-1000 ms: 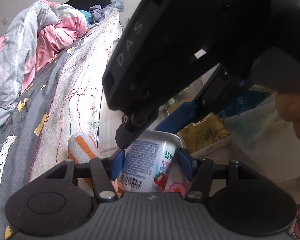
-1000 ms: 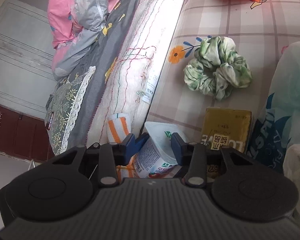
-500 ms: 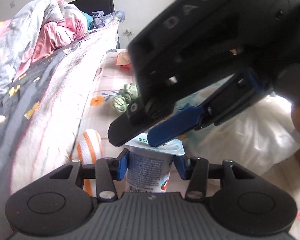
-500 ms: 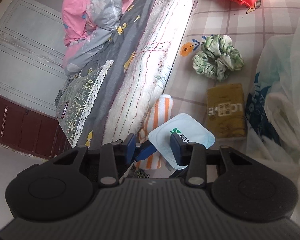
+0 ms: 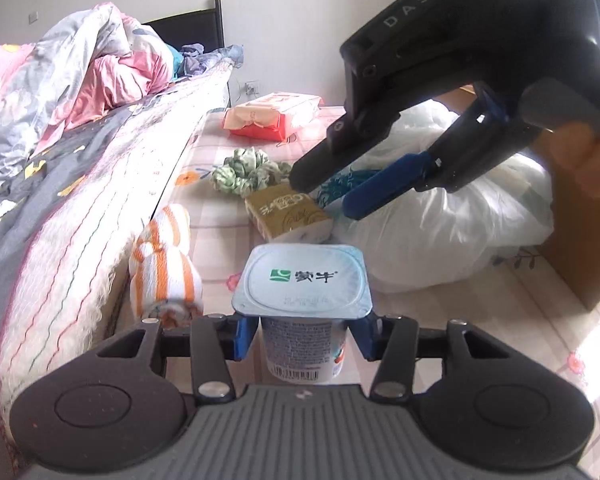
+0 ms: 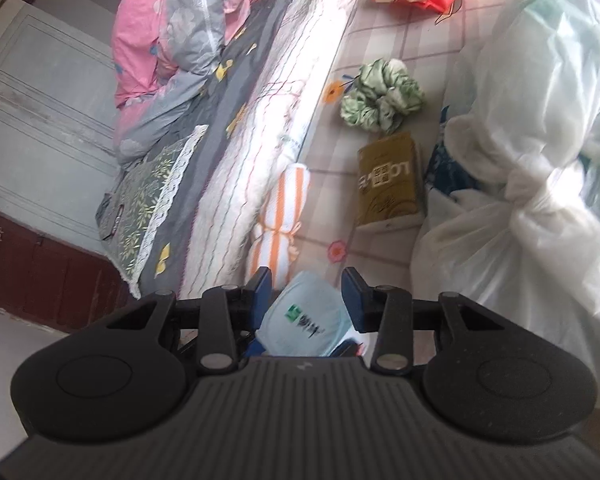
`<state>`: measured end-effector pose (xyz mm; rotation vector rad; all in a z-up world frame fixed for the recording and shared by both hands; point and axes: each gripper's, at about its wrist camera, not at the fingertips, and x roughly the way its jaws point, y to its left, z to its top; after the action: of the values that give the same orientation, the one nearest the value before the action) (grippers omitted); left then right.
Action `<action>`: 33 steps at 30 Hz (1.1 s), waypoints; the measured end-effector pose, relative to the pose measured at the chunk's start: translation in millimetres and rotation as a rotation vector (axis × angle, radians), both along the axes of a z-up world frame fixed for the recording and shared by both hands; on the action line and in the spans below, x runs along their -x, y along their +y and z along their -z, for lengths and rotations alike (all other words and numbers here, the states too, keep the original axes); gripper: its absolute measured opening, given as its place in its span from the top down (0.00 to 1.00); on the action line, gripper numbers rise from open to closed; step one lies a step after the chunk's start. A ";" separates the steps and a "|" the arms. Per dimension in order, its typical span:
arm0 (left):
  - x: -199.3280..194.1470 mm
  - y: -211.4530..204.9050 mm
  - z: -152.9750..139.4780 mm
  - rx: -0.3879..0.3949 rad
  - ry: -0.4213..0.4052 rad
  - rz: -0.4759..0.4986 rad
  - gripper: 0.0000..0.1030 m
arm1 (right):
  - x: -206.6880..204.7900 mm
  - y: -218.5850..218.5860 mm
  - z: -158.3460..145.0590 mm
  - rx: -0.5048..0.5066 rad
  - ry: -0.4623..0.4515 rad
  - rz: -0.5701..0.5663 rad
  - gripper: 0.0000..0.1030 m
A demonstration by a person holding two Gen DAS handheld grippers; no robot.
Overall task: Organize soft objects
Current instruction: 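Close the right gripper on the yogurt cup lid and lift it, then carry the yogurt cup in the right gripper over the cardboard box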
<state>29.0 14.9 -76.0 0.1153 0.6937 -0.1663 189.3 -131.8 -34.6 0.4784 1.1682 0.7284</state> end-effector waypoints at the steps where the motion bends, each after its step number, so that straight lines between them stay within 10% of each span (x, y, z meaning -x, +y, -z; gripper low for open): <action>1: 1.7 1.6 0.3 0.007 0.002 -0.005 0.50 | -1.6 0.9 1.9 0.008 -0.001 0.003 0.62; 18: 0.3 12.9 -18.6 0.025 -0.012 0.002 0.53 | 10.1 25.0 29.6 0.010 0.073 -0.063 0.66; 33: -8.4 -60.2 -110.3 -0.010 -0.194 0.185 0.53 | 38.8 -66.1 -73.8 -0.105 -0.139 0.068 0.66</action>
<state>37.4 -45.3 34.2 0.2024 0.4899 -0.3251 150.5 -197.9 39.3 0.5439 0.9830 0.7541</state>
